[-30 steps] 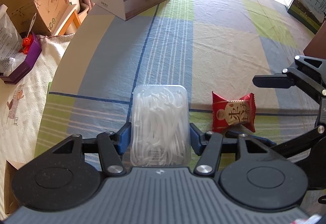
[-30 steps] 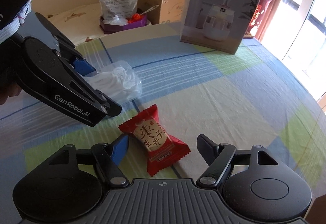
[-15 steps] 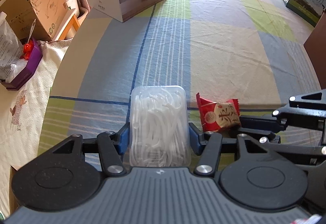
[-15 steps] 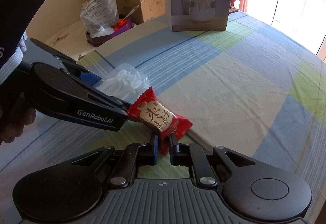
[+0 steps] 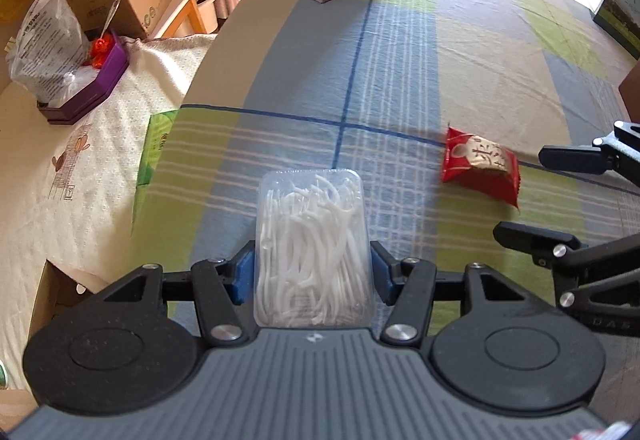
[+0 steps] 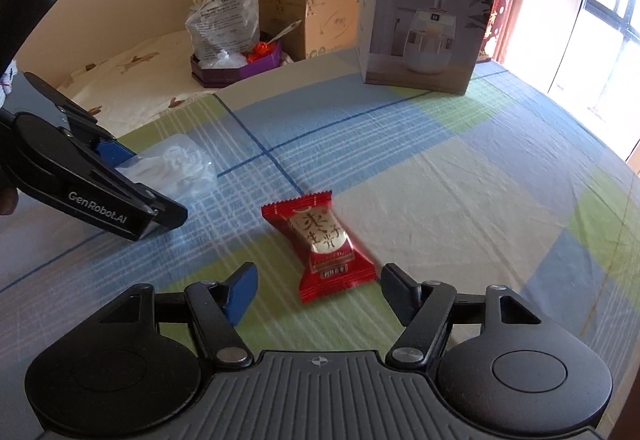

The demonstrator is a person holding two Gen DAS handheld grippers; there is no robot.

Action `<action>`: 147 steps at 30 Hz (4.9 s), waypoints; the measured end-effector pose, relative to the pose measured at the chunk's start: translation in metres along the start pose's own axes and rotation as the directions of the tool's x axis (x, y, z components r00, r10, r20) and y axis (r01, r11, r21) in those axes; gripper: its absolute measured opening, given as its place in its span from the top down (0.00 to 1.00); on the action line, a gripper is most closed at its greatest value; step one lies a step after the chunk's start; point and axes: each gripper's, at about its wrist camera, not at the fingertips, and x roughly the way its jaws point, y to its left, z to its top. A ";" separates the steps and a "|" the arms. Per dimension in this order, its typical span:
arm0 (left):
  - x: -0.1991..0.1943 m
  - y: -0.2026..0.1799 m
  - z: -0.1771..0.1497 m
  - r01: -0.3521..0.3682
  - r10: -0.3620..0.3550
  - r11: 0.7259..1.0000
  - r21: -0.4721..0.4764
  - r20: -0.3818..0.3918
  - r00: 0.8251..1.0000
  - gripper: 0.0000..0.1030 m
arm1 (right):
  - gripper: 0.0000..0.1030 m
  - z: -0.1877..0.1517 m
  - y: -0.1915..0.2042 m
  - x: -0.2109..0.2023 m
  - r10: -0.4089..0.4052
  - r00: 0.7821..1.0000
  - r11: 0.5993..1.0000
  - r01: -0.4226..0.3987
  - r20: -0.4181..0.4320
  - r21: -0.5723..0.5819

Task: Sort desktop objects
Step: 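Close the right tool on the red snack packet and grip it, then carry the floss box and red packet over the brown box and lower them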

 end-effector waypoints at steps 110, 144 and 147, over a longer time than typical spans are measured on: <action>-0.131 -0.170 -0.069 0.313 -0.345 0.897 0.313 0.054 0.937 0.49 | 0.77 -0.143 -0.013 -0.236 -0.186 0.981 0.733 0.179 -0.060 0.657; -0.120 -0.407 0.037 0.319 -0.395 0.853 0.413 0.111 0.912 0.49 | 0.77 -0.187 -0.232 -0.340 -0.321 0.947 0.691 0.247 -0.018 0.679; -0.103 -0.416 0.039 0.297 -0.361 0.851 0.433 0.073 0.930 0.49 | 0.77 -0.193 -0.243 -0.328 -0.277 0.959 0.690 0.235 -0.050 0.684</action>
